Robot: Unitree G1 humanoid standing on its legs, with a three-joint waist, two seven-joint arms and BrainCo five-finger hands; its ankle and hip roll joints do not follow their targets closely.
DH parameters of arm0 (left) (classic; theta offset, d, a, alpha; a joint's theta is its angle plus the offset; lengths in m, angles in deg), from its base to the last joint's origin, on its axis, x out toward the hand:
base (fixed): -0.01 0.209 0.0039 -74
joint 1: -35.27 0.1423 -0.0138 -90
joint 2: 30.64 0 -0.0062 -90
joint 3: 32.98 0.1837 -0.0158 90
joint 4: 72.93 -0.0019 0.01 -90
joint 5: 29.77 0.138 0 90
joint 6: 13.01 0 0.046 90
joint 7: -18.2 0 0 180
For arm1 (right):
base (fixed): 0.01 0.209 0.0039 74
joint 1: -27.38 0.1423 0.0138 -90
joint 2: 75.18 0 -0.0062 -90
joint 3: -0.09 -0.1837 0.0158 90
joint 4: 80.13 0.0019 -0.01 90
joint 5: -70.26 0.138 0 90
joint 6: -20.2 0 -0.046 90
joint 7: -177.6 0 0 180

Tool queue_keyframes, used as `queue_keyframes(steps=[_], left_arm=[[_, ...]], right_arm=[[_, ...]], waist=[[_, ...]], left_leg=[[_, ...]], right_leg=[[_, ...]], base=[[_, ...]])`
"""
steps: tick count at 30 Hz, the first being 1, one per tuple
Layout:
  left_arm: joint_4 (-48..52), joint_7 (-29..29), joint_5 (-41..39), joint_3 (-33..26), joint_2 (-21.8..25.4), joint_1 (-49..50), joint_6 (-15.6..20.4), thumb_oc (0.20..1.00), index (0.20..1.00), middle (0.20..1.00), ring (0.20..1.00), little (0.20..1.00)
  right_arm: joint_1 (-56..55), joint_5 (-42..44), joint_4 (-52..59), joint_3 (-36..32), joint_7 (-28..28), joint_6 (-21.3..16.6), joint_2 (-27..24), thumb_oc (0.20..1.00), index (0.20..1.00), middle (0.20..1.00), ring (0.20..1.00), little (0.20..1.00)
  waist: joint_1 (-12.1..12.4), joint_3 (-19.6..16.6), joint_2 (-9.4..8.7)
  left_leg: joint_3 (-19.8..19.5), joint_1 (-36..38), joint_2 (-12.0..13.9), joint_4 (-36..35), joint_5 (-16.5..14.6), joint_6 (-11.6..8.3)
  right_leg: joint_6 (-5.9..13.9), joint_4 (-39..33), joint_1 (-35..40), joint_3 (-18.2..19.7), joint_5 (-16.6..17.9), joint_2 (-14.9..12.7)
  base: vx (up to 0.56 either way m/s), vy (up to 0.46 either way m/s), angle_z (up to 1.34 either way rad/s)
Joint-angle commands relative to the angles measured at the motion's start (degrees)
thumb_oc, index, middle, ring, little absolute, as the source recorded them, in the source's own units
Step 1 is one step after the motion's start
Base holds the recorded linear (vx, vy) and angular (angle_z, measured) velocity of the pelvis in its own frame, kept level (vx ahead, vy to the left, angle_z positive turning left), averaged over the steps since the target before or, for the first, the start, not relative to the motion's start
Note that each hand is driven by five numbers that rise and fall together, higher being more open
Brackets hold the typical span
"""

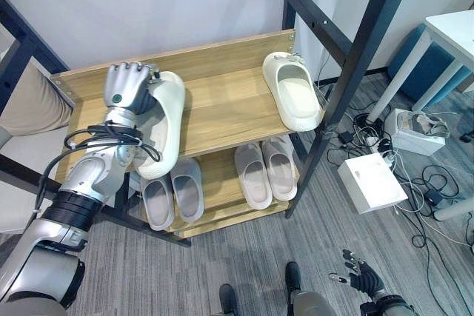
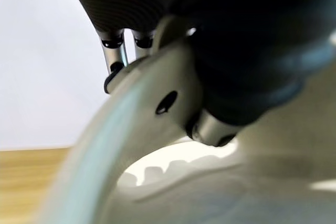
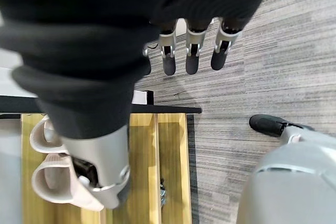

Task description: Arrange the slippers neatly on the shoe rack.

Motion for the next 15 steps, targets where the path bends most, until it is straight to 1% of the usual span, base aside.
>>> queue_keyframes(steps=[1, 5, 7, 8, 9, 10, 11, 12, 13, 15], left_arm=[[-4.0, -0.8, 2.1, 1.1, -1.4, -11.3, 0.7, 0.2, 0.2, 0.2, 0.2, 0.2], [-10.1, -0.7, 1.3, 6.5, -3.7, -18.0, -0.2, 0.2, 0.2, 0.2, 0.2, 0.2], [-14.9, -0.3, 0.5, 9.3, -4.3, -21.3, -0.7, 0.2, 0.2, 0.2, 0.2, 0.2], [-15.3, -0.5, 0.4, 9.6, -4.4, -21.7, -0.6, 0.2, 0.2, 0.2, 0.2, 0.2], [-16.8, -0.1, 0.4, 10.6, -4.6, -22.9, -0.7, 0.2, 0.2, 0.2, 0.2, 0.2], [-20.4, 0.6, 0.0, 12.1, -4.9, -24.6, -1.1, 0.2, 0.2, 0.2, 0.2, 0.2], [-20.7, 0.4, 0.0, 12.4, -5.1, -24.9, -1.0, 0.2, 0.2, 0.2, 0.2, 0.2], [-23.5, 0.5, -0.3, 13.5, -5.9, -26.3, -1.4, 0.2, 0.2, 0.2, 0.2, 0.2], [-26.2, 1.0, -1.2, 14.2, -5.3, -27.8, -1.5, 0.2, 0.2, 0.2, 0.2, 0.2], [-28.2, 1.1, -1.4, 15.0, -5.6, -28.5, -1.5, 0.2, 0.2, 0.2, 0.2, 0.2]], right_arm=[[1.2, 1.1, 1.6, -0.6, 0.4, -1.2, -2.0, 1.0, 1.0, 1.0, 1.0, 1.0], [1.6, 1.9, 1.7, -1.0, 0.9, -1.3, -3.0, 1.0, 1.0, 1.0, 1.0, 1.0], [1.5, 2.9, 1.5, -1.8, 1.4, -1.4, -3.8, 1.0, 1.0, 1.0, 1.0, 1.0], [1.5, 3.0, 1.5, -1.9, 1.4, -1.4, -3.7, 1.0, 1.0, 1.0, 1.0, 1.0], [1.4, 3.4, 1.5, -2.6, 1.6, -1.5, -4.1, 1.0, 1.0, 1.0, 1.0, 1.0], [1.2, 4.2, 1.3, -3.3, 1.7, -1.6, -4.4, 1.0, 1.0, 1.0, 1.0, 1.0], [1.2, 4.2, 1.4, -3.4, 1.7, -1.5, -4.3, 1.0, 1.0, 1.0, 1.0, 1.0], [1.3, 4.6, 1.1, -3.9, 1.9, -1.7, -4.5, 1.0, 1.0, 1.0, 1.0, 1.0], [1.3, 5.5, 1.1, -4.6, 2.1, -1.9, -5.0, 1.0, 1.0, 1.0, 1.0, 1.0], [1.4, 5.9, 1.2, -4.8, 2.2, -2.0, -5.0, 1.0, 1.0, 1.0, 1.0, 1.0]], waist=[[-1.0, 0.4, 0.94], [-2.7, 0.3, 1.66], [-4.3, 0.2, 2.07], [-4.1, 0.2, 2.03], [-4.7, 0.2, 2.18], [-5.8, 0.2, 2.46], [-5.6, 0.2, 2.43], [-6.4, 0.3, 2.57], [-7.3, 0.5, 2.78], [-7.6, 0.5, 2.79]], left_leg=[[-1.1, 4.6, -0.3, 0.0, -4.6, -1.5], [0.1, 4.8, -0.1, 0.0, -4.5, -1.52], [1.3, 5.0, 0.1, 0.0, -4.4, -1.6], [1.4, 5.0, 0.1, 0.0, -4.5, -1.61], [1.8, 5.1, 0.3, 0.0, -4.4, -1.66], [2.6, 5.3, 0.5, 0.0, -4.4, -1.81], [2.7, 5.3, 0.5, 0.0, -4.5, -1.82], [3.2, 5.4, 0.7, 0.0, -4.4, -1.93], [4.1, 5.5, 1.0, 0.0, -4.4, -2.12], [4.7, 5.5, 1.2, 0.0, -4.3, -2.24]], right_leg=[[4.17, 0.1, 4.9, -0.3, -5.9, -0.6], [4.21, 0.1, 4.1, 0.9, -5.5, -0.3], [4.15, 0.1, 3.4, 2.3, -5.2, 0.1], [4.14, 0.1, 3.4, 2.4, -5.2, 0.1], [4.14, 0.1, 3.2, 2.9, -5.1, 0.2], [4.07, 0.1, 2.8, 3.6, -5.0, 0.5], [4.06, 0.1, 2.8, 3.7, -5.0, 0.5], [4.03, 0.1, 2.5, 4.2, -4.9, 0.7], [3.99, 0.1, 2.0, 4.9, -4.8, 0.9], [3.95, 0.1, 1.8, 5.3, -4.8, 1.1]], base=[[-0.02, -0.009, -0.05], [-0.01, -0.022, -0.06], [0.01, -0.034, -0.17], [0.02, -0.026, -0.33], [0.02, -0.049, -0.36], [0.02, -0.049, -0.27], [0.02, -0.044, -0.18], [0.02, -0.048, -0.22], [0.04, -0.069, -0.3], [0.03, -0.062, -0.39]])
